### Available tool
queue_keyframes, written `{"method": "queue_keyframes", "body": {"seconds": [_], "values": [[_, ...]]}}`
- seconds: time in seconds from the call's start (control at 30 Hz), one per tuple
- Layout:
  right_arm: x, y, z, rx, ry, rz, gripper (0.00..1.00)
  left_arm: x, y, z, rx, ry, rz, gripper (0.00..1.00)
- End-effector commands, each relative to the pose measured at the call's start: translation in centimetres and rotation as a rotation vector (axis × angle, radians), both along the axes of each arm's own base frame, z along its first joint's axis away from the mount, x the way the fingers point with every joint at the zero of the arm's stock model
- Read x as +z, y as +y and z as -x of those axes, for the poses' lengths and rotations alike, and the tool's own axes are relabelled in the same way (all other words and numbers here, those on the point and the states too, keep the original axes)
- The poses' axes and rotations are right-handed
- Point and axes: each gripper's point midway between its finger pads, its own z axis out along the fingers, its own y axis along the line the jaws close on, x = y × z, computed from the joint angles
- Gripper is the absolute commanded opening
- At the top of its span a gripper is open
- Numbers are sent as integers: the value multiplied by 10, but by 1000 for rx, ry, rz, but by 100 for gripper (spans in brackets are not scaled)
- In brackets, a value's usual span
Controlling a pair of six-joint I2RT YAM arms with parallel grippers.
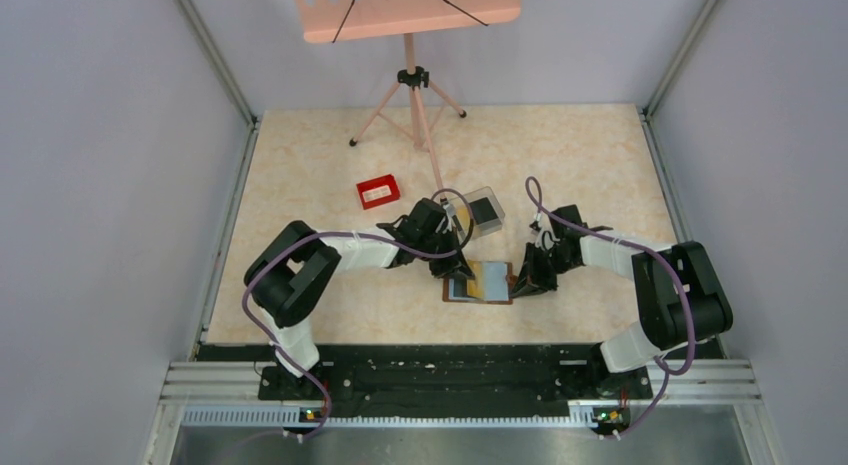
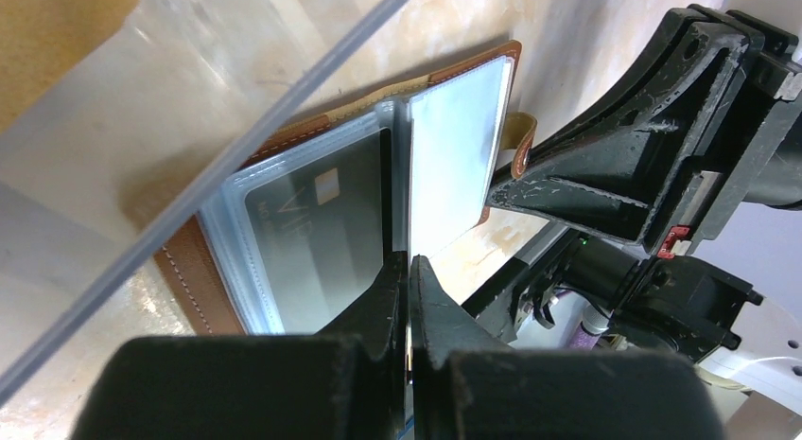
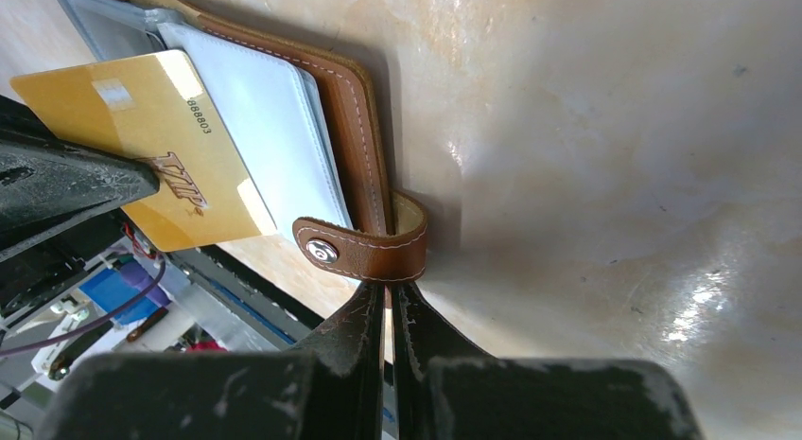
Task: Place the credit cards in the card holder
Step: Insert the credit card into the card holder.
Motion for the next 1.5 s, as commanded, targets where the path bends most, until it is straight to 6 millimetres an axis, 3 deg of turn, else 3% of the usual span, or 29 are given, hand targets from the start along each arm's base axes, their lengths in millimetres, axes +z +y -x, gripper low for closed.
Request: {"method": "queue_keyframes", "body": {"seconds": [0.0, 0.47, 1.0, 1.33, 1.47], "values": [[-4, 1, 2, 11, -1, 2, 0, 11, -11, -9, -10, -33, 57, 0], [-4, 2, 2, 14, -2, -5, 0, 6, -21, -4, -13, 19, 129, 0], [-6, 3, 2, 18, 7, -10, 0, -18, -4, 7, -80, 38, -68, 0], [-6, 3, 2, 20, 7, -8, 0, 11, 17, -4, 9, -80, -123, 0], [-6, 3, 2, 20, 9, -9, 0, 8, 21, -6, 8, -85, -154, 0]]}}
